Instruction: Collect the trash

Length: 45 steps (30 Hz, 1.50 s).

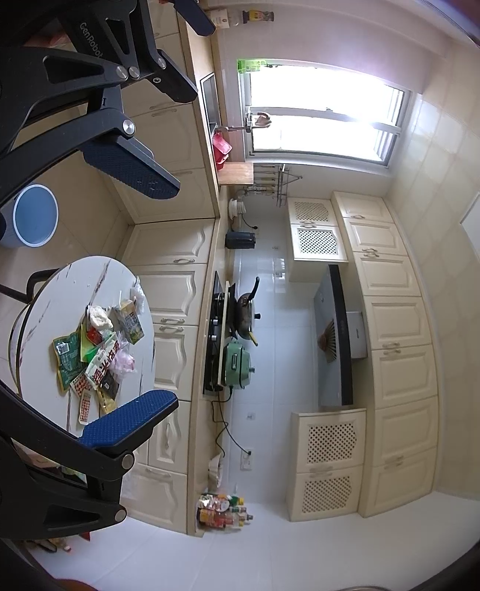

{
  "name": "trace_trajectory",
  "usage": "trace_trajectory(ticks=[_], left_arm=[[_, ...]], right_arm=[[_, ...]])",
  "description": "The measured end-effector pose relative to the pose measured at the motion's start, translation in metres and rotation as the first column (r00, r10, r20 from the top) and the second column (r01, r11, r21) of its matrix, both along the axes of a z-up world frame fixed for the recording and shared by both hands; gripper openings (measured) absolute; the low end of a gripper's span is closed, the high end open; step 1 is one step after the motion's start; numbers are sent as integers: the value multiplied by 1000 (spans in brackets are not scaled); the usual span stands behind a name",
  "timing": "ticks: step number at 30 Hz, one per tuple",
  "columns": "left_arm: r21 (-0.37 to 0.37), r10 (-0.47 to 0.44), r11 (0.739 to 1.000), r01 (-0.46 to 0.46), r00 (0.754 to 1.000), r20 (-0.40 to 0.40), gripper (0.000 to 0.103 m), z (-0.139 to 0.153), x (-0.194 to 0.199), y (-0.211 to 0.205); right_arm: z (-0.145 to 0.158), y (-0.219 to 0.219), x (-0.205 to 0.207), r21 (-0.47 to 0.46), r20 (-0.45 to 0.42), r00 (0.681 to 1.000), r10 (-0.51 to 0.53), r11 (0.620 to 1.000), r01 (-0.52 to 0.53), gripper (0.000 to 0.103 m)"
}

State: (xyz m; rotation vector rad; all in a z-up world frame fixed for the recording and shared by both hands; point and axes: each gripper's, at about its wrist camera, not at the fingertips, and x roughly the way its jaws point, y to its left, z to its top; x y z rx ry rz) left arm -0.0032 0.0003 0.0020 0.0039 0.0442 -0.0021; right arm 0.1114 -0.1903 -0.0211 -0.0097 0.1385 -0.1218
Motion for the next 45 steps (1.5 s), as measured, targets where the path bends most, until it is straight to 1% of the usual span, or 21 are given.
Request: trace_trajectory(ticks=[35, 45], left_arm=[[4, -6, 1000, 6, 1000, 4, 102, -1, 3, 1], [14, -14, 1000, 14, 1000, -4, 102, -6, 8, -4]], right_arm=[[-1, 1, 0, 4, -4, 1000, 7, 1000, -7, 103], [-8, -9, 2, 23, -12, 1000, -4, 1000, 4, 103]])
